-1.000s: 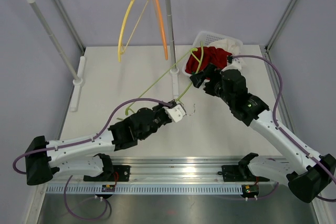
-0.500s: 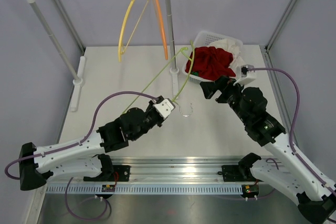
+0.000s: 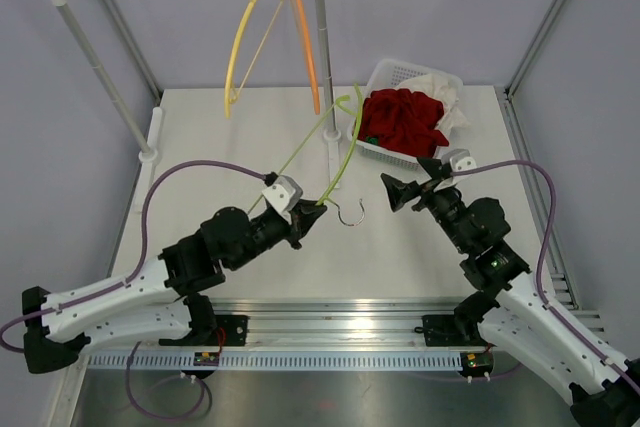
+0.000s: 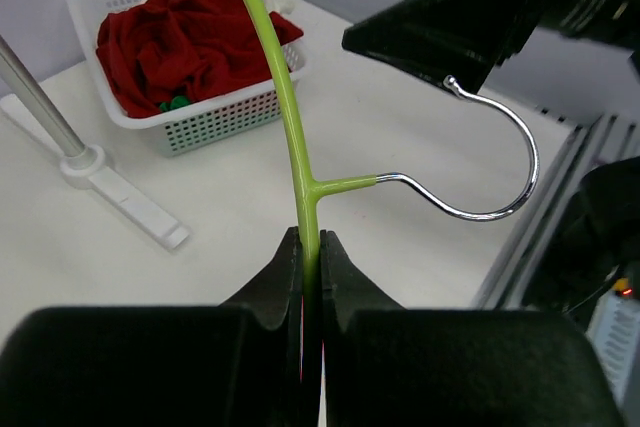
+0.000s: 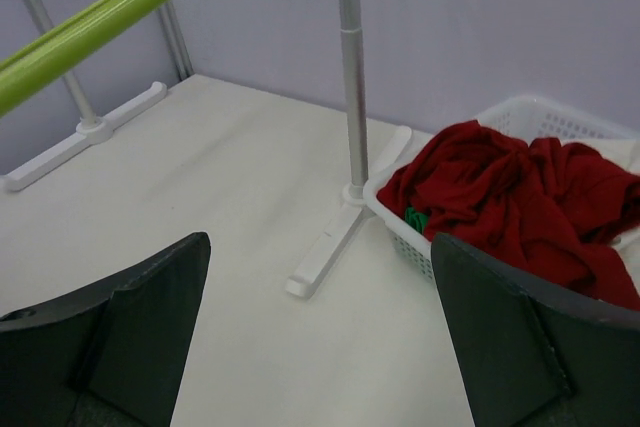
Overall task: Remove the t-shirt from the hanger
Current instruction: Pass the hanger from the left arm to the right
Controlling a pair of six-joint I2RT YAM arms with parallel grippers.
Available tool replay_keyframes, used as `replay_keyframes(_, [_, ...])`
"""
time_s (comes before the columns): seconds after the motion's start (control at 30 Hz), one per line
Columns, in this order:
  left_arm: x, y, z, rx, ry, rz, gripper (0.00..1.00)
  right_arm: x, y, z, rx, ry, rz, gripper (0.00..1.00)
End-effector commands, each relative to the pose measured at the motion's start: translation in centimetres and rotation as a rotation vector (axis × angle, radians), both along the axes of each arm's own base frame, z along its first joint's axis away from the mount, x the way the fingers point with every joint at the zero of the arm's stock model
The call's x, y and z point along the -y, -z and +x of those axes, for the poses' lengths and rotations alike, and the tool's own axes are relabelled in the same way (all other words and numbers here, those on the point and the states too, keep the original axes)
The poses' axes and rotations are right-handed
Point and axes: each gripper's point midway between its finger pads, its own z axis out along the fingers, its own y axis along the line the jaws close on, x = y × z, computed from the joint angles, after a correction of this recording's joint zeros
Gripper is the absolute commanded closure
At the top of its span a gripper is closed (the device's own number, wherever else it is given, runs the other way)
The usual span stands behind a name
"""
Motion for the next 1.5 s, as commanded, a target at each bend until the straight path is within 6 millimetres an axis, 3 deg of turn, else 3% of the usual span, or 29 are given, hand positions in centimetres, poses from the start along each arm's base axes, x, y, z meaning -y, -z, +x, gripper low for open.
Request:
replay_keyframes(0.0, [-0.1,-4.3,-1.2,-0.102,0.020,-0.251,1.00,-0.4,-3.7,-1.5,0.270,-0.066,-0.061,0.01])
replay_keyframes(0.03, [-0.3,-4.4,-1.3,-0.123,0.016,-0.273,1.00,0.0,-4.7,-2.0,0.330,-0.057,-0.039,0.01])
replay_keyframes(0.07, [-0.3,-4.7,-1.5,-0.159,0.016,-0.306,1.00,0.1,-3.7,-2.0,0.352,-0.052,-0.073,0.01])
replay_keyframes(0.13, [-0.5,-4.8,-2.0,-0.190,0.030,-0.331,1.00,0.2,-4.5,-2.5,0.418,-0.052,-0.055,0.00])
replay_keyframes(0.33, [-2.8,-5.1,-3.5,-0.284,0.043,-0.501,1.00,-2.1,-3.5,-3.0,0.432,-0.179,-0.116,0.01])
replay_keyframes(0.6, [-3.5,-3.5,-3.0,-0.416,-0.038,-0.556,1.00,-4.6,-2.2,-5.7,0.548,-0.370,-0.179,0.01])
replay_keyframes(0.8, [-3.7,-3.4,-3.1,-0.479,-0.037,-0.618,1.00,-5.3,-1.4,-6.5,0.611,-0.415,-0.194,0.00])
replay_keyframes(1.0, [-4.3,-2.6,-2.7,-0.523,-0.062,-0.667,1.00,-6.1,-1.2,-6.1,0.611,-0.417,-0.222,0.02])
replay_keyframes(1.17, [-4.0,-2.3,-2.6,-0.564,-0.056,-0.680,1.00,-8.0,0.2,-5.3,0.645,-0.413,-0.306,0.02])
replay_keyframes(1.3, [-3.7,-1.8,-2.2,-0.600,-0.049,-0.691,1.00,-8.9,0.1,-4.9,0.694,-0.396,-0.332,0.05])
replay_keyframes(1.37, [-3.2,-1.7,-2.6,-0.645,0.006,-0.700,1.00,-9.5,0.4,-4.8,0.711,-0.395,-0.355,0.09])
replay_keyframes(1.43, [-3.2,-1.0,-1.4,-0.667,-0.001,-0.723,1.00,-9.7,0.2,-4.7,0.758,-0.377,-0.362,0.09])
replay_keyframes(1.47, [-2.5,-1.4,-2.2,-0.705,0.080,-0.739,1.00,-9.8,0.3,-5.0,0.771,-0.375,-0.361,0.09])
